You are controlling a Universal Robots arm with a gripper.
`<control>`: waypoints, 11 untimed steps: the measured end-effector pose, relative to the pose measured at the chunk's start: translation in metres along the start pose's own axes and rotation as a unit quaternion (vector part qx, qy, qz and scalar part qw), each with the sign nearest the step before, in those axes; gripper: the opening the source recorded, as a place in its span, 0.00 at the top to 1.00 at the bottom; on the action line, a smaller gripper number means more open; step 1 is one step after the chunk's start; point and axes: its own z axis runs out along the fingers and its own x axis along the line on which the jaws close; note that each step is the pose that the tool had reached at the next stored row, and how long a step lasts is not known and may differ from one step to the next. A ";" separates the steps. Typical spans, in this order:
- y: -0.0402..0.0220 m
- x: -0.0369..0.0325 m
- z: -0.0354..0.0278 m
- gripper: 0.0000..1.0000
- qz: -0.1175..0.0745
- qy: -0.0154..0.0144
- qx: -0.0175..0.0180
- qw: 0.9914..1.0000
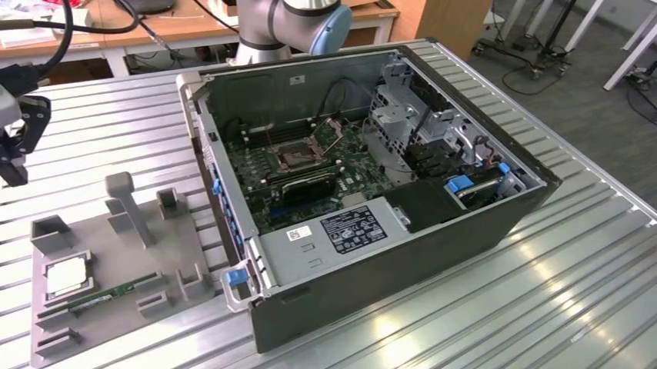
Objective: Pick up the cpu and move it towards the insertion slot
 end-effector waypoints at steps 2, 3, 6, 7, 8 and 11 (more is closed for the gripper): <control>-0.0014 0.0000 0.0009 0.89 0.000 0.000 0.000 1.000; -0.0020 0.0000 0.0017 0.89 0.000 0.000 0.000 1.000; -0.0033 0.0001 0.0043 0.89 0.000 0.000 0.000 1.000; -0.0038 0.0001 0.0054 0.89 0.000 0.000 0.000 1.000; -0.0041 0.0001 0.0064 0.89 0.000 0.000 0.000 1.000; -0.0050 0.0001 0.0098 0.89 0.000 0.000 0.000 1.000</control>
